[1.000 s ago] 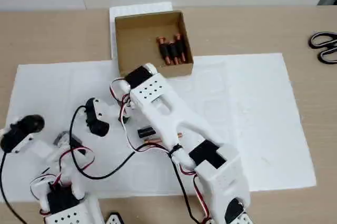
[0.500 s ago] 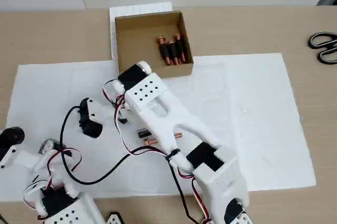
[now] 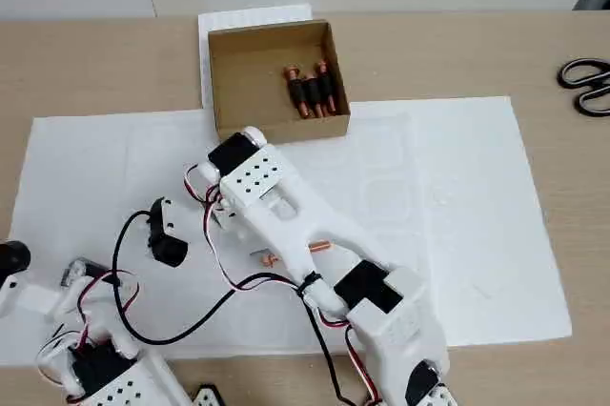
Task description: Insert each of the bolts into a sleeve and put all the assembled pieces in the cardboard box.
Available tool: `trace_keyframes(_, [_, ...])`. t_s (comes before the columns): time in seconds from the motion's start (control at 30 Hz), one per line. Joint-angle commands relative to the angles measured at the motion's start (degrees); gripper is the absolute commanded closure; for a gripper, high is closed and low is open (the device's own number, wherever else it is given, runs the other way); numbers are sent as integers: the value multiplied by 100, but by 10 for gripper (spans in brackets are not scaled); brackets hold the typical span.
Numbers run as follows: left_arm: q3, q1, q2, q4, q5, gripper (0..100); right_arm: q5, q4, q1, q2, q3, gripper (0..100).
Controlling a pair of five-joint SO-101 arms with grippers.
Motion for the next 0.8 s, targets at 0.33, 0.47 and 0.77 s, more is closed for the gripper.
trace_keyframes(0.33, [-40,-26,-35,-26,35,994,44,-391,127,505,-26,772])
trace_keyframes(0.47, [-40,-26,-35,-26,35,994,35,-505,242,690,-26,775])
trace_keyframes(0.77, [-57,237,-35,-44,35,994,18,-505,286,971,-35,984])
